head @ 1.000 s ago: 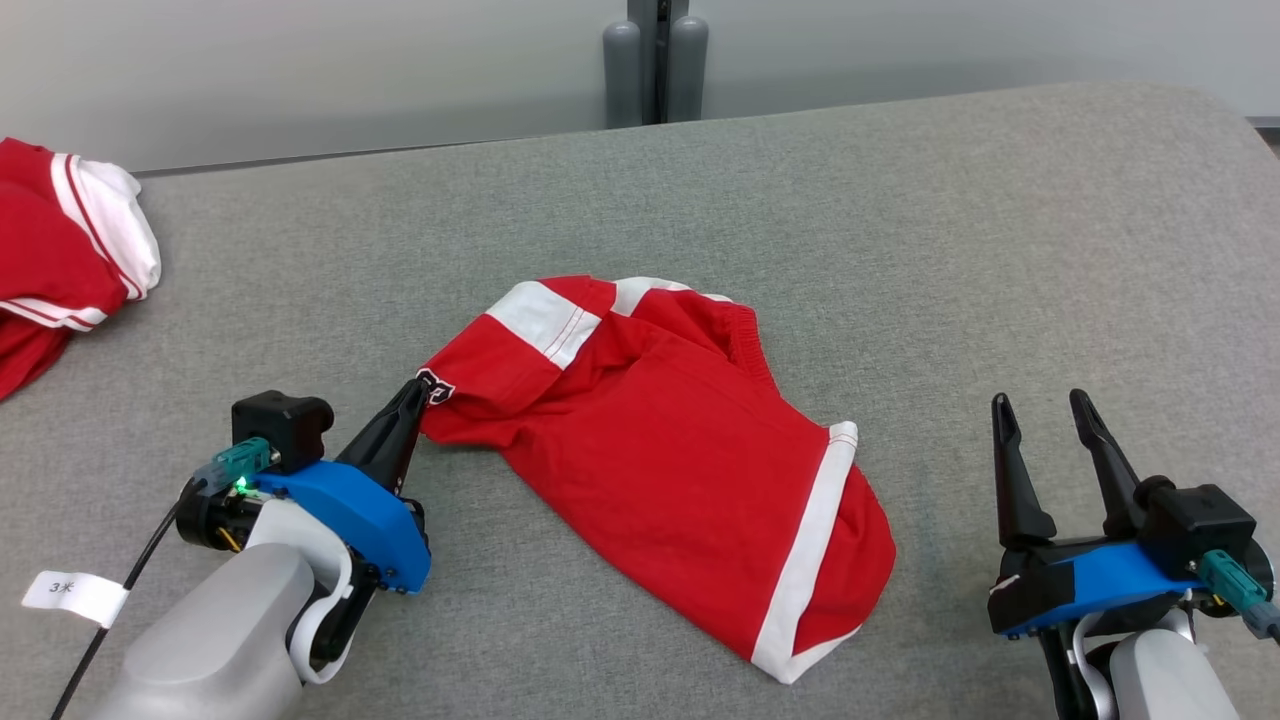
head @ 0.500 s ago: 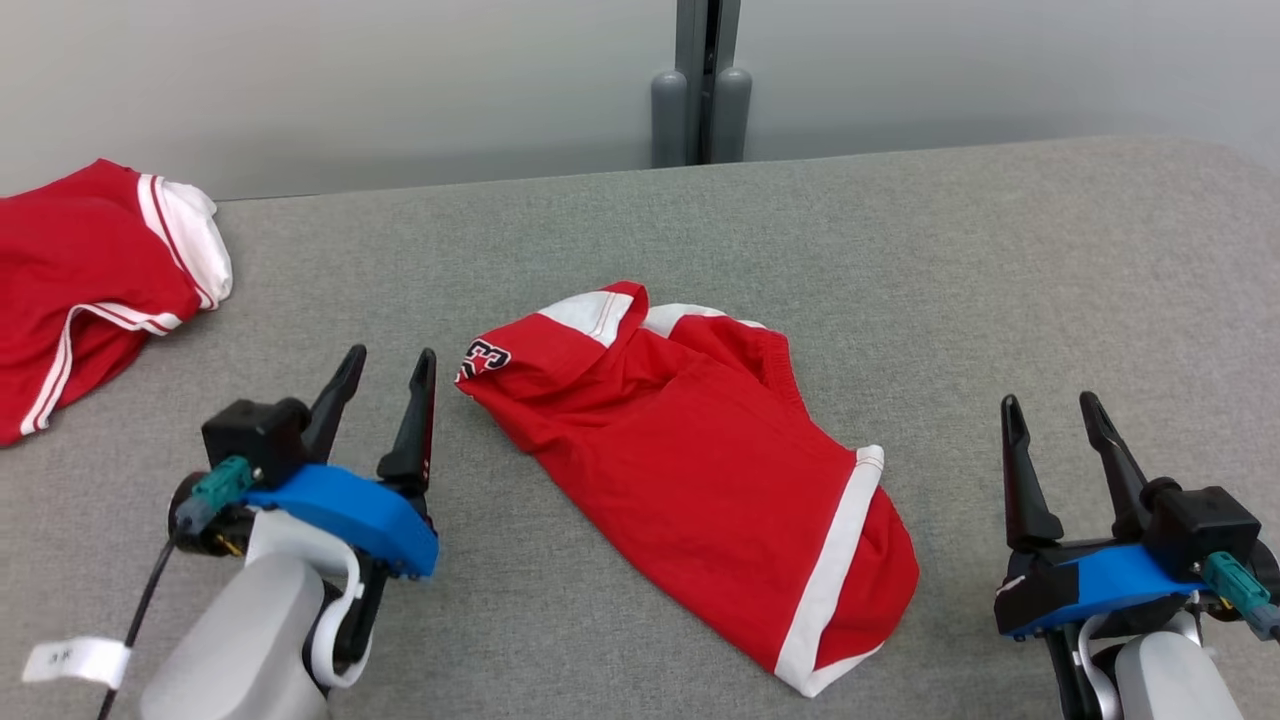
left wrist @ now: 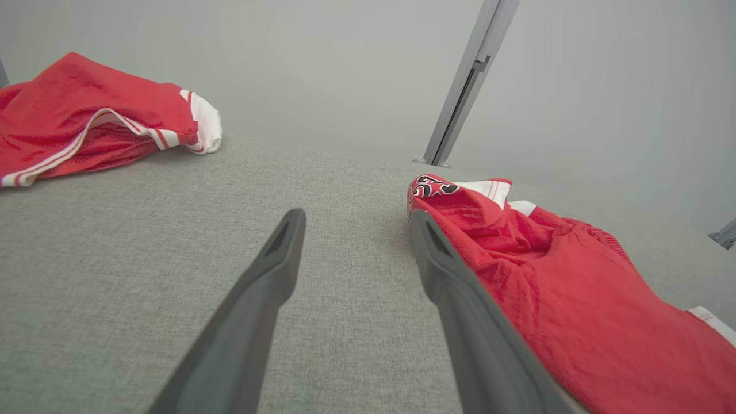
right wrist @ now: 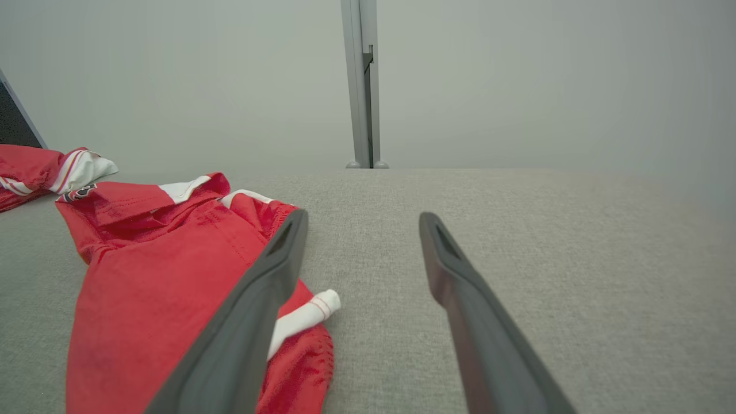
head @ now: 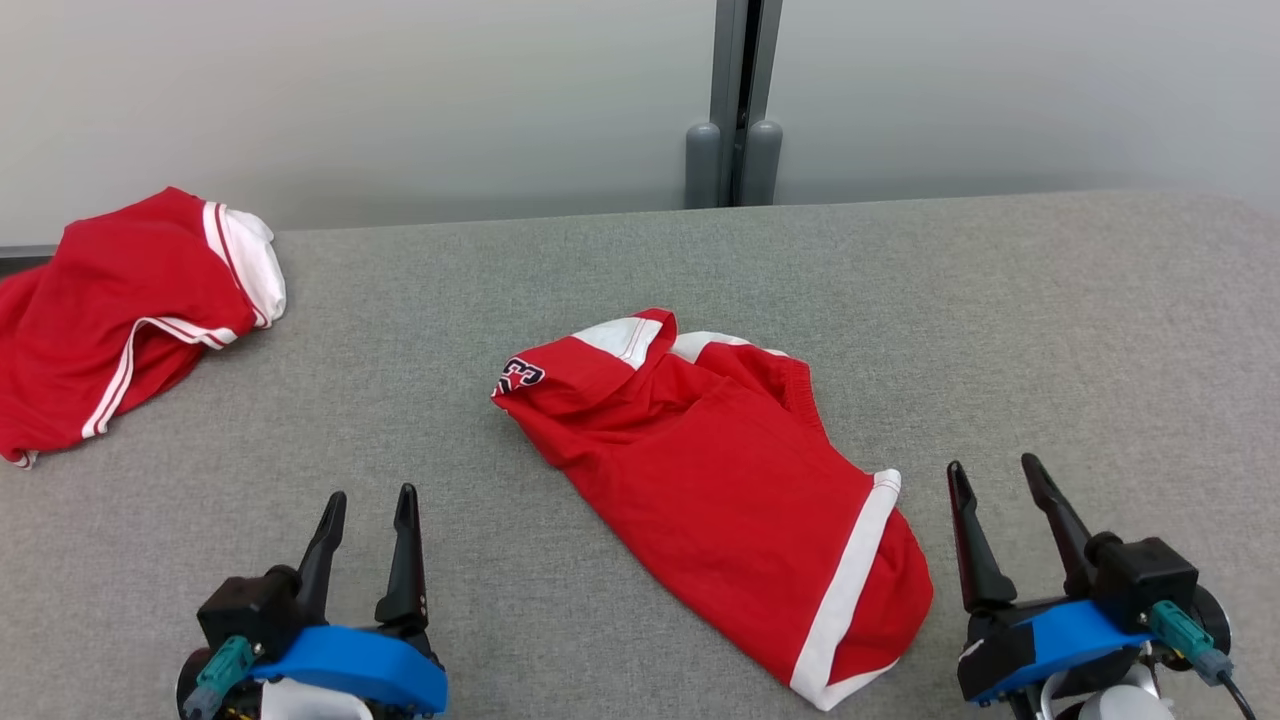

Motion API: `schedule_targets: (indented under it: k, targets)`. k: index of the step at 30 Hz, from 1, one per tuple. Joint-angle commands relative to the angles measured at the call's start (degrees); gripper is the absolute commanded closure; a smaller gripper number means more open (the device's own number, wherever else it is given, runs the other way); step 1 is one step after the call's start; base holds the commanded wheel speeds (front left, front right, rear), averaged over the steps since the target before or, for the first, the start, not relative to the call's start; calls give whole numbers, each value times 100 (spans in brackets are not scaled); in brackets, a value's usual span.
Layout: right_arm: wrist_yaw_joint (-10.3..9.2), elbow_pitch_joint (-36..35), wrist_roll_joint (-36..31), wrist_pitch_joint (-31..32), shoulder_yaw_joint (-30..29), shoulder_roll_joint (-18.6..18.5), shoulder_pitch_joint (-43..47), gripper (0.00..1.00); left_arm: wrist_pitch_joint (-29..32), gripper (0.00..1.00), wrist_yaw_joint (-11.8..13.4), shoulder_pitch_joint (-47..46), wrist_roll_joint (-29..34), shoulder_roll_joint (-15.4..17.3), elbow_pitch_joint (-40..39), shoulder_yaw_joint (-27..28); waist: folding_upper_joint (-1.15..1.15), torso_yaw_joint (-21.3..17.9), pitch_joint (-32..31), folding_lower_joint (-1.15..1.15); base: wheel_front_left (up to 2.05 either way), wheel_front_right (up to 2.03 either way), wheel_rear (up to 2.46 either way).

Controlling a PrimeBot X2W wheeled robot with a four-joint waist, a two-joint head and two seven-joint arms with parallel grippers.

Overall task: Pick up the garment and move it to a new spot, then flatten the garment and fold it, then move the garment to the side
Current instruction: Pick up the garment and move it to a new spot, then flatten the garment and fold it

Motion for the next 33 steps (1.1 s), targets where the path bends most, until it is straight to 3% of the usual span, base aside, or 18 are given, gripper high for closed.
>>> schedule_targets:
  k: [1,12,33]
  targets:
    - [-2,17,42,-6,36,-23,102,0,-16,0,-40,112,98,-68,-63,117,0,1,-23,0,0,0,0]
    - [-2,151,213,-6,304,-23,305,0,-15,0,-394,644,680,-541,-90,766,0,-45,-193,0,0,0,0]
    - [-2,406,98,-6,200,-23,136,0,-15,0,-685,728,1105,-778,67,1198,0,-48,-240,0,0,0,0]
